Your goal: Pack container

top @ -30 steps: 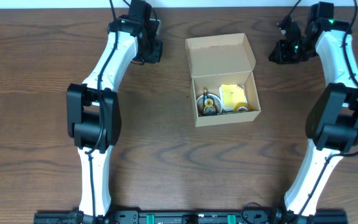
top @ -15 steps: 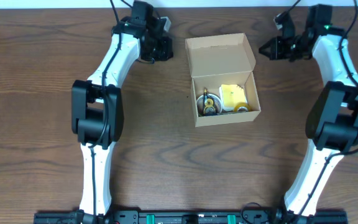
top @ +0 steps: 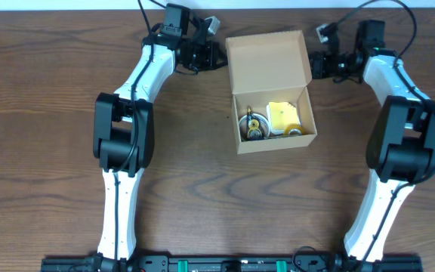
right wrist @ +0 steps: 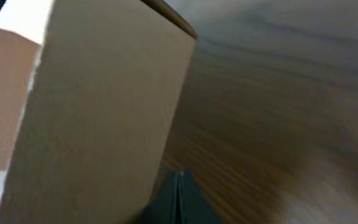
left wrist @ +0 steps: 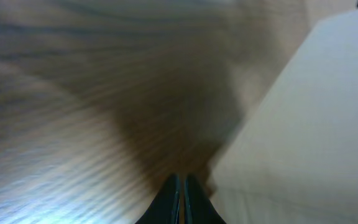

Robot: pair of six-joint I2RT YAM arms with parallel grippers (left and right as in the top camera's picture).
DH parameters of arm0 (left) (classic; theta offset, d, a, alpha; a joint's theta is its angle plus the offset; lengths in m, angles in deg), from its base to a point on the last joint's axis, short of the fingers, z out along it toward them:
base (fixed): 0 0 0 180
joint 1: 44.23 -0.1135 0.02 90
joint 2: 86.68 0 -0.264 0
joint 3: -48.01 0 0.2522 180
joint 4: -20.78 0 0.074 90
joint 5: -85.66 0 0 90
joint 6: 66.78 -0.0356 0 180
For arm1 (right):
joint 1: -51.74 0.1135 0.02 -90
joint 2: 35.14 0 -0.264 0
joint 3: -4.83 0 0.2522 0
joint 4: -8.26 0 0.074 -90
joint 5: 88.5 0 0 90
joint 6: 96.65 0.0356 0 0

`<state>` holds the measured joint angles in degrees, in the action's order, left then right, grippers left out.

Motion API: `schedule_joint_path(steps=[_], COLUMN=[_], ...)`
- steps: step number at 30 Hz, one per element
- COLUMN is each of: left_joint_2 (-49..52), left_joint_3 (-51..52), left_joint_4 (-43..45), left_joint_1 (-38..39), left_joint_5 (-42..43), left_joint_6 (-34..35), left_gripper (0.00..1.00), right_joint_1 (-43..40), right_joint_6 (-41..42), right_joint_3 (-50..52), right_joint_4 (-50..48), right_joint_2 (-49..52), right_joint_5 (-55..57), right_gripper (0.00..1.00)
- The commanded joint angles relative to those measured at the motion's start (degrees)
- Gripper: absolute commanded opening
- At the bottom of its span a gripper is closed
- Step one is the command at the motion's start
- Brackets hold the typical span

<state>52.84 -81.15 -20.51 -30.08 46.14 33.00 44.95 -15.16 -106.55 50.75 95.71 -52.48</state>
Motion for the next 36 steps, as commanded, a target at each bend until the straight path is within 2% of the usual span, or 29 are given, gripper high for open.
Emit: schedule_joint_path(steps=[1,5,11,15,17,19,22,28,31,36], left_joint_2=[0.11,0.11,0.09,0.07,0.07,0.07,0.07,0.07,0.07,-0.04], left_joint_3=[0.22,0.2,-0.09,-2.4,-5.51,-10.62,-15.65,-22.56,-22.88,-22.88], left_joint_4=[0.2,2.45,2.95,2.29,0.52,-6.75,-18.03,-36.57,-45.03,-53.48], left_joint_1=[1.09,1.18,0.48,-0.13,-0.46,-0.52,-0.46,1.75,3.67,6.49], left_joint_5=[5.29,8.22,12.5,15.58,16.72,16.46,12.59,7.67,4.72,2.67], left_joint_6=[1.22,3.74,4.0,4.0,3.98,1.33,-4.09,-13.88,-18.16,-22.73], left_gripper=[0.06,0.05,0.06,0.06,0.05,0.05,0.06,0.05,0.06,0.06], right_joint_1=[1.75,2.03,0.72,0.66,0.66,0.87,1.27,1.36,2.08,3.82], right_joint_6=[1.42,1.4,1.42,-0.7,-4.79,-11.28,-18.32,-21.68,-26.4,-30.36], right_joint_3=[0.42,0.17,-3.87,-8.52,-13.57,-18.69,-22.23,-26.1,-26.51,-26.51], right_joint_4=[-0.96,-2.51,-1.64,3.43,10.73,22.77,35.28,46.07,52.78,60.92], right_joint_2=[-0.31,-0.31,-0.33,-0.33,-0.33,-0.33,-0.33,-0.35,-1.16,-4.13], right_joint_5=[-5.31,-9.29,-9.7,-6.6,-2.47,3.48,9.35,9.31,8.09,8.07], right_gripper=[0.01,0.01,0.01,0.01,0.01,0.01,0.01,0.01,0.01,0.02])
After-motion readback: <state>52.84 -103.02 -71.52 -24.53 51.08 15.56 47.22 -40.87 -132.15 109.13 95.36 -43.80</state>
